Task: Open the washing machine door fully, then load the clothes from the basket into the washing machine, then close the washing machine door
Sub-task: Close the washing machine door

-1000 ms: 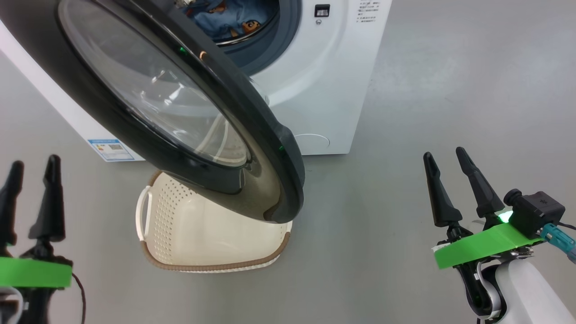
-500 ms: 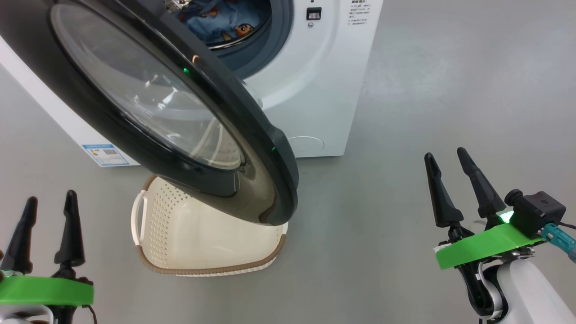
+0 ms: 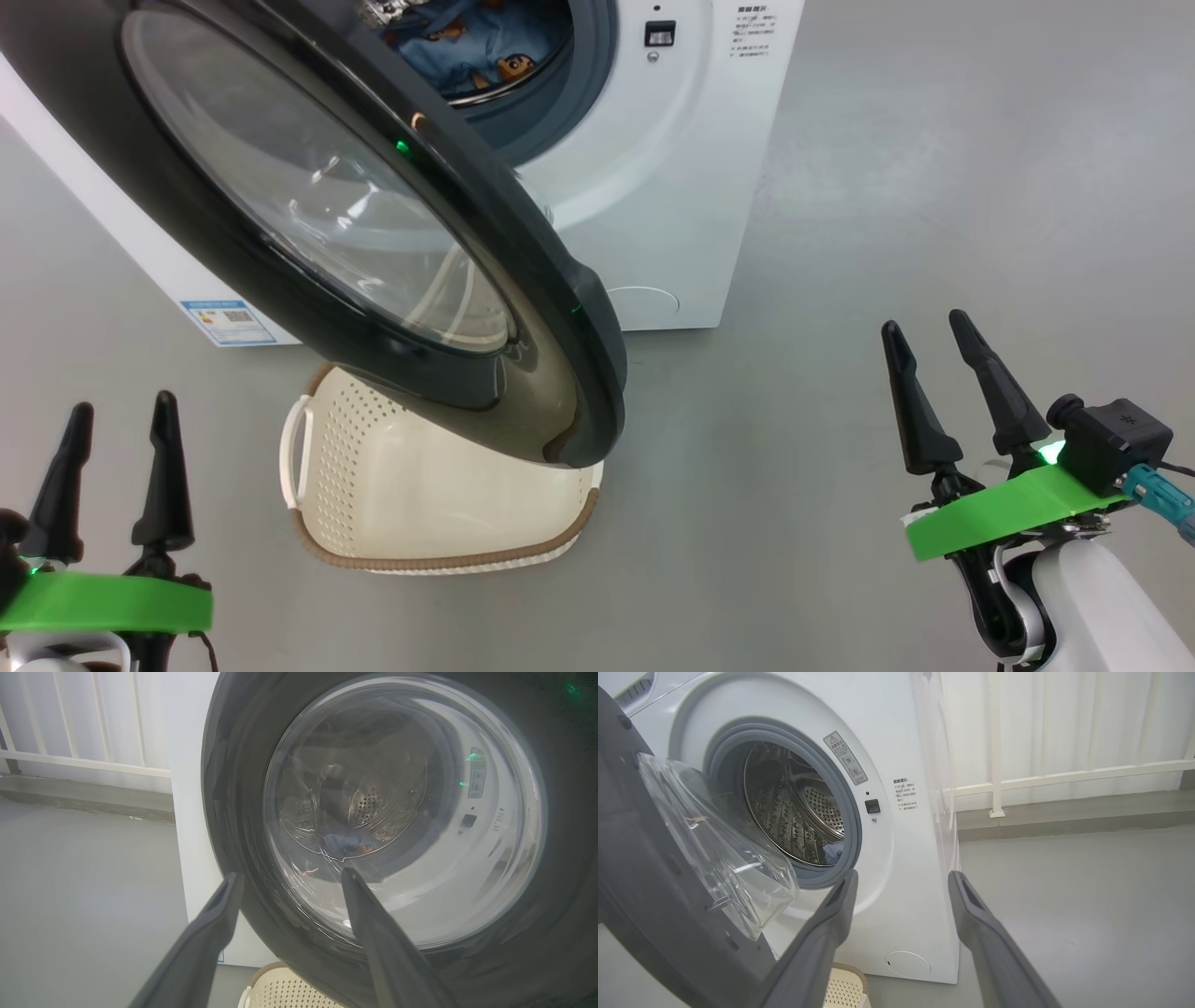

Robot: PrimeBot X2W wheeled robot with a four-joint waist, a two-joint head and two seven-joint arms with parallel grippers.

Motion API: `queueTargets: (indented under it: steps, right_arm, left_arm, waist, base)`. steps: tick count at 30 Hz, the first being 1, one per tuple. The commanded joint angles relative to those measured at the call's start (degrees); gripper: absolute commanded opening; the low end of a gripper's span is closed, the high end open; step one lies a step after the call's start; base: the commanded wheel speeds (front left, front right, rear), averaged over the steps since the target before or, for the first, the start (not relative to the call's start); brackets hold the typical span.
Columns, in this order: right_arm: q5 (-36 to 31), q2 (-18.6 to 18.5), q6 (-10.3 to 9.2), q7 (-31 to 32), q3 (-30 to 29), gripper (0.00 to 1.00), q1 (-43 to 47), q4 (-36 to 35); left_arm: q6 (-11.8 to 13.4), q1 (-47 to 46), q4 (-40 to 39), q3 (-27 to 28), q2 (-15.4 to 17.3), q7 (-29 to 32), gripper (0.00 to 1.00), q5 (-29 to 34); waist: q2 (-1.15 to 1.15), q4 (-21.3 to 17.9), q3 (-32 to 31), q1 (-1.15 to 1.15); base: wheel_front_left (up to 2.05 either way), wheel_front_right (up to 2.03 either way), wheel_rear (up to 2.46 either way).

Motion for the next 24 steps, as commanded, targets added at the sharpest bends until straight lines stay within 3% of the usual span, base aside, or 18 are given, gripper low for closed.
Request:
queueTargets:
  steps: [1, 12, 13, 14, 15, 16, 17, 24]
  right_arm:
    - [-0.17, -0.75, 0.31, -0.46, 1.41, 1.00, 0.04, -1.10]
    - [-0.06, -0.93, 0.31, -0.46, 1.74, 1.00, -0.35, -1.29]
    - [-0.02, -0.97, 0.31, -0.46, 1.78, 0.89, -0.35, -1.33]
    - [0.05, -1.02, 0.31, -0.46, 1.92, 0.72, -0.41, -1.59]
    - [0.15, -1.04, 0.31, -0.46, 1.98, 0.45, -0.42, -1.78]
    - [0.21, -1.07, 0.31, -0.46, 2.07, 0.27, -0.43, -2.03]
    - [0.28, -1.09, 0.31, -0.46, 2.17, 0.01, -0.44, -2.40]
    - [0.15, -0.60, 0.31, -0.46, 2.33, 0.00, -1.55, -6.75]
  left_arm:
    - [0.04, -0.04, -1.71, 2.33, 1.37, -0.36, 1.00, 0.50]
    - [0.03, 0.10, -1.59, 2.18, 0.94, -0.37, 1.00, 0.80]
    - [0.03, 0.11, -1.56, 2.19, 0.88, -0.37, 1.00, 0.82]
    - [0.03, 0.14, -1.54, 2.19, 0.81, -0.37, 1.00, 0.83]
    - [0.03, 0.15, -1.53, 2.21, 0.74, -0.37, 1.00, 0.84]
    - [0.03, 0.18, -1.53, 2.25, 0.66, -0.37, 1.00, 0.87]
    - [0.03, 0.22, -1.53, 2.29, 0.57, -0.37, 1.00, 0.88]
    - [0.03, 0.36, -1.48, 2.60, -0.19, -0.37, 1.00, 0.85]
  waist:
    - [0.00, -0.02, 0.00, 0.00]
    - [0.00, 0.17, 0.16, 0.00]
    - [0.00, 0.21, 0.14, 0.00]
    - [0.00, 0.25, 0.14, 0.00]
    - [0.00, 0.29, 0.13, 0.00]
    - [0.00, 0.33, 0.10, 0.00]
    - [0.00, 0.37, 0.07, 0.00]
    - [0.00, 0.88, 0.15, 0.00]
  base:
    - [0.00, 0.00, 0.00]
    - [0.00, 0.00, 0.00]
    - [0.00, 0.00, 0.00]
    - [0.00, 0.00, 0.00]
    - [0.00, 0.00, 0.00]
    - [0.00, 0.00, 0.00]
    - [0.00, 0.00, 0.00]
    - [0.00, 0.00, 0.00]
